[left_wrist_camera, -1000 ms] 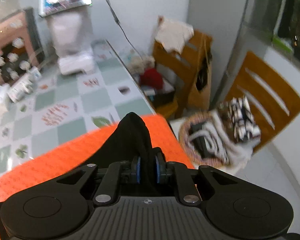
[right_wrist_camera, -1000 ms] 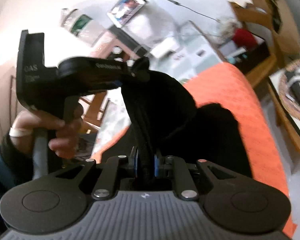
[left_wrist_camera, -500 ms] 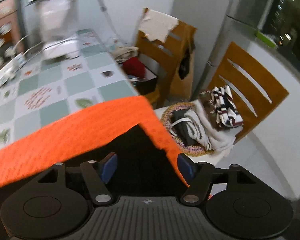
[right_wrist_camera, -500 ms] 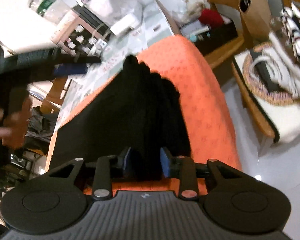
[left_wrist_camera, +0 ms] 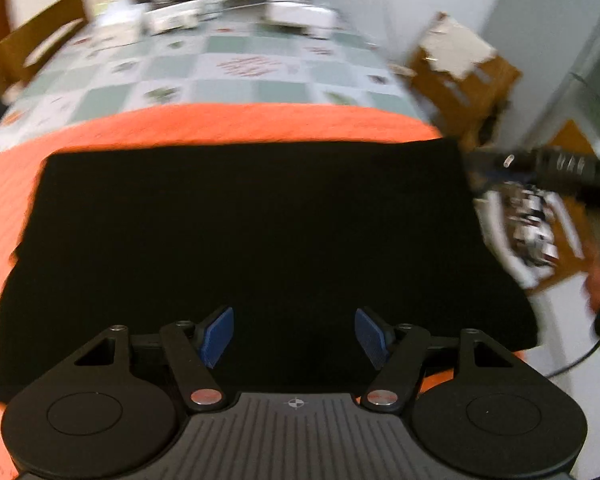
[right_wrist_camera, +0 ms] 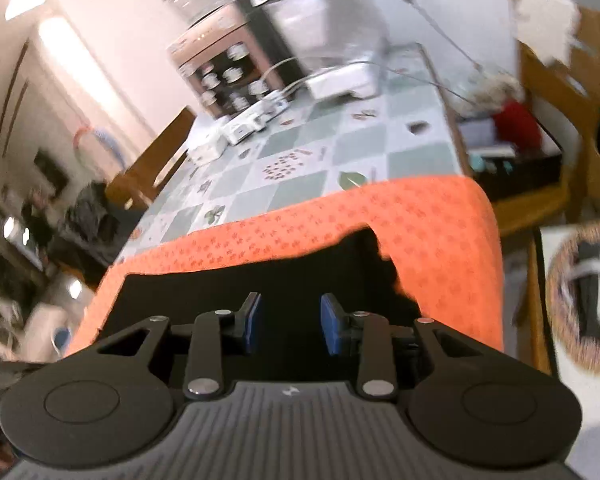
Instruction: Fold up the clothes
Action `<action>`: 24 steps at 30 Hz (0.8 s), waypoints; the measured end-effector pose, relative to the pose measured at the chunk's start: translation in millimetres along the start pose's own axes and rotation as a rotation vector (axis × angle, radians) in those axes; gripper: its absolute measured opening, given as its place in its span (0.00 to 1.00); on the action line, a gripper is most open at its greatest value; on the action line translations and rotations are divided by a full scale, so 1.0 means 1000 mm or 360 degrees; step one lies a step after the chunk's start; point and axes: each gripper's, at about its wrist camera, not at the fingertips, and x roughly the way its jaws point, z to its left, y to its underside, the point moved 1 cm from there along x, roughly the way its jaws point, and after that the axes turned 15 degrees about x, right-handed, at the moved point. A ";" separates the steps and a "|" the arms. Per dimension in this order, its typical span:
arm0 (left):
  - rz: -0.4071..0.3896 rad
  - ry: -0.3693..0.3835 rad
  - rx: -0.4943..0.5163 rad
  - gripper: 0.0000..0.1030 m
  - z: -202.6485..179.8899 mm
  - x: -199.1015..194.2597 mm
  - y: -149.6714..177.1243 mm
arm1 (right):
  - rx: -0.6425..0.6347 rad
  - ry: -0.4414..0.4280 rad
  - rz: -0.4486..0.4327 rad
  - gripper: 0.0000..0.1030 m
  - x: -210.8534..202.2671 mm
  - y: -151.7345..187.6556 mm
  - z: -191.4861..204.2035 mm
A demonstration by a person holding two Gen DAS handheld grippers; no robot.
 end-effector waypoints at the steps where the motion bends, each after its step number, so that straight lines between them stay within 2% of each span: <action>1: 0.0001 -0.0033 -0.0052 0.68 0.005 0.001 0.009 | -0.0036 0.0006 0.0015 0.38 0.008 -0.004 0.002; 6: 0.0011 -0.0117 -0.0291 0.67 0.030 0.013 0.049 | -0.0175 0.0103 0.0119 0.38 0.052 -0.007 0.004; 8: -0.0022 -0.0114 -0.0347 0.67 0.036 0.015 0.056 | -0.0164 0.0136 0.0160 0.35 0.068 0.000 -0.007; 9: -0.0037 -0.0113 -0.0375 0.67 0.039 0.015 0.060 | -0.0156 0.0144 0.0183 0.29 0.075 0.004 -0.013; 13: -0.0128 -0.0121 -0.0370 0.67 0.039 -0.007 0.058 | -0.0207 0.0185 0.0181 0.28 0.076 0.006 -0.004; 15: -0.0211 -0.0141 -0.0358 0.67 0.043 -0.024 0.060 | -0.0221 0.0131 0.0167 0.29 0.063 0.005 0.007; 19: -0.0255 -0.0222 -0.0451 0.67 0.067 -0.033 0.069 | -0.0260 0.0054 0.0165 0.37 0.034 0.016 0.024; 22: -0.0229 -0.0280 -0.0543 0.67 0.088 -0.029 0.077 | -0.0299 0.0075 0.0204 0.44 0.025 0.038 0.027; 24: -0.0186 -0.0278 -0.0558 0.67 0.101 -0.020 0.083 | -0.0328 0.0116 0.0239 0.50 0.024 0.056 0.025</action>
